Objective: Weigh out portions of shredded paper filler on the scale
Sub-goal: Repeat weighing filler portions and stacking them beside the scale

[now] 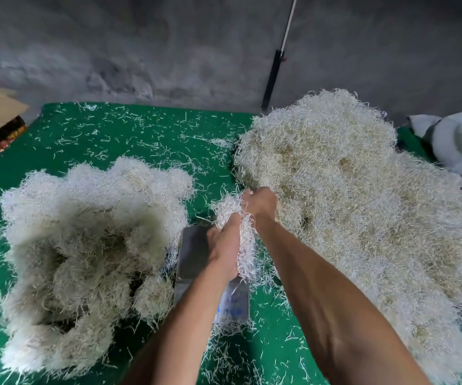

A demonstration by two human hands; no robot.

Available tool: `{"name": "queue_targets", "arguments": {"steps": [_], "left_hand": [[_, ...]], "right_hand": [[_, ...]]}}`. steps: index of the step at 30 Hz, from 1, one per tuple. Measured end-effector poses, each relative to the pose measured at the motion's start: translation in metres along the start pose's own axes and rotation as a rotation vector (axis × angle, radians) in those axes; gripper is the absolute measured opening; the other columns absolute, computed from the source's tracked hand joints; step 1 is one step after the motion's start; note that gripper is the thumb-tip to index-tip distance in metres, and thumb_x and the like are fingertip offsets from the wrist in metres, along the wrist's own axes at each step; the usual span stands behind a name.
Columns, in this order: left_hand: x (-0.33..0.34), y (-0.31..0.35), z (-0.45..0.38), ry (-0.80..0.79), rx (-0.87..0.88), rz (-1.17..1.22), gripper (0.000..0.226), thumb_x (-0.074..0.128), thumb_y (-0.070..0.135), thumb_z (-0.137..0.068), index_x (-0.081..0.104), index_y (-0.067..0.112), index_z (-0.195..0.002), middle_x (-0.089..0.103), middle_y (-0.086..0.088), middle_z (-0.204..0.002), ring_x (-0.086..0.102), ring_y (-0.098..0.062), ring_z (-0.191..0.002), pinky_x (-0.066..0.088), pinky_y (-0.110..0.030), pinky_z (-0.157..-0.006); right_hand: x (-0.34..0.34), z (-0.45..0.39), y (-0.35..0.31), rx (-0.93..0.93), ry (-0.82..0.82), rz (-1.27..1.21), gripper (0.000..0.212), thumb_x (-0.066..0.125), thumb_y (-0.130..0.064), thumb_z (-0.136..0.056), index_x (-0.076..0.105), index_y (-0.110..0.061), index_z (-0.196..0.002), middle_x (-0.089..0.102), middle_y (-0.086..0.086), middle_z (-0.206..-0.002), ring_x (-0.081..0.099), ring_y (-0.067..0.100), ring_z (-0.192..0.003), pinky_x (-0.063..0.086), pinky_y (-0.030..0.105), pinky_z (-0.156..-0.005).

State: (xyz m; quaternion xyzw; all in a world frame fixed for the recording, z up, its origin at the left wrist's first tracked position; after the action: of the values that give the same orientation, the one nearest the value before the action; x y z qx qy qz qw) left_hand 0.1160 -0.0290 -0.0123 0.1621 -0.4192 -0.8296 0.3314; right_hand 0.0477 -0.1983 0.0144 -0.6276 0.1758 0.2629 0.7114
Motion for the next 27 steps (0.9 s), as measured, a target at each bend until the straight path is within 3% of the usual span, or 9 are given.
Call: {"name": "queue_targets", "arguments": {"steps": [4,5,6,8,13,18,20,22,27], "left_hand": [[-0.017,0.014,0.007,0.107,0.118,-0.144,0.093,0.059,0.071,-0.072,0.053,0.001,-0.131,0.059,-0.023,-0.127,0.059,-0.021,-0.079,0.048,-0.019,-0.037],[-0.025,0.014,0.007,0.121,0.148,-0.138,0.087,0.059,0.075,-0.065,0.061,0.003,-0.116,0.064,-0.022,-0.114,0.063,-0.023,-0.081,0.046,-0.041,-0.064],[-0.035,0.014,0.005,0.142,0.169,-0.134,0.071,0.059,0.076,-0.061,0.063,0.013,-0.094,0.065,-0.014,-0.094,0.061,-0.022,-0.076,0.037,-0.025,-0.053],[-0.048,0.011,-0.003,0.143,0.143,-0.086,0.050,0.061,0.076,-0.061,0.043,0.031,-0.072,0.049,0.004,-0.074,0.049,-0.017,-0.070,0.046,-0.041,-0.073],[-0.072,0.042,-0.014,0.062,0.258,0.171,0.028,0.051,0.059,-0.084,0.047,0.033,-0.075,0.056,0.011,-0.069,0.051,-0.016,-0.064,0.045,-0.026,-0.055],[-0.093,0.048,-0.033,0.086,0.196,0.101,0.032,0.055,0.051,-0.095,0.058,0.020,-0.088,0.059,0.000,-0.082,0.059,-0.015,-0.067,0.057,-0.029,-0.060],[-0.070,0.037,-0.037,0.034,0.113,0.036,0.065,0.057,0.053,-0.094,0.058,-0.003,-0.125,0.065,-0.026,-0.118,0.068,-0.029,-0.105,0.060,-0.035,-0.086],[-0.061,0.031,-0.038,0.038,0.073,0.002,0.093,0.060,0.060,-0.087,0.035,-0.002,-0.151,0.042,-0.033,-0.147,0.053,-0.038,-0.130,0.043,-0.046,-0.110],[-0.061,0.024,-0.039,0.015,0.035,0.123,0.097,0.055,0.068,-0.081,0.026,0.016,-0.157,0.030,-0.013,-0.162,0.036,-0.029,-0.145,0.026,-0.048,-0.118]], "right_hand": [[-0.022,-0.018,0.004,0.011,0.046,-0.007,0.025,0.054,-0.025,-0.104,0.065,-0.005,-0.092,0.065,0.004,-0.074,0.064,0.013,-0.058,0.043,0.015,-0.039],[-0.038,-0.026,0.011,0.015,0.078,0.009,0.021,0.056,-0.023,-0.103,0.066,-0.006,-0.094,0.066,0.004,-0.078,0.066,0.014,-0.063,0.045,0.016,-0.041],[-0.052,-0.034,0.017,0.006,0.096,0.040,0.017,0.058,-0.022,-0.102,0.066,-0.009,-0.093,0.066,0.003,-0.082,0.066,0.014,-0.068,0.049,0.018,-0.045],[-0.070,-0.046,0.023,-0.048,0.092,0.171,0.022,0.060,-0.024,-0.101,0.064,-0.013,-0.084,0.068,0.005,-0.081,0.069,0.017,-0.070,0.058,0.029,-0.056],[-0.109,-0.048,0.062,-0.078,0.159,0.433,0.039,0.053,-0.035,-0.105,0.061,-0.013,-0.075,0.064,0.005,-0.066,0.063,0.016,-0.053,0.048,0.028,-0.044],[-0.113,-0.029,0.092,-0.076,0.164,0.595,0.038,0.044,-0.040,-0.108,0.061,-0.006,-0.100,0.061,0.005,-0.075,0.060,0.018,-0.061,0.056,0.035,-0.054],[-0.087,-0.009,0.079,-0.133,0.131,0.567,0.041,0.040,-0.042,-0.108,0.057,-0.005,-0.114,0.063,0.008,-0.092,0.059,0.018,-0.070,0.057,0.035,-0.060],[-0.072,0.003,0.070,-0.155,0.109,0.590,0.053,0.033,-0.046,-0.108,0.053,-0.003,-0.130,0.058,0.021,-0.127,0.062,0.031,-0.104,0.056,0.045,-0.088],[-0.078,0.028,0.044,0.002,0.113,0.857,0.072,0.057,-0.046,-0.100,0.034,-0.001,-0.152,0.023,0.025,-0.163,0.022,0.045,-0.151,0.017,0.055,-0.124]]}}
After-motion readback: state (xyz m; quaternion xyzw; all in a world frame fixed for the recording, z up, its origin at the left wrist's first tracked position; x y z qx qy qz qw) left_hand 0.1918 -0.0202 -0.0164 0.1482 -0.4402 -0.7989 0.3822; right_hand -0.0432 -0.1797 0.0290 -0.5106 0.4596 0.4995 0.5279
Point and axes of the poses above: each hand's wrist, its own z-axis away from the middle knuckle, its own x-axis out of the palm, y = z × x, the point moved 9 cm from there along -z, towards the middle knuckle
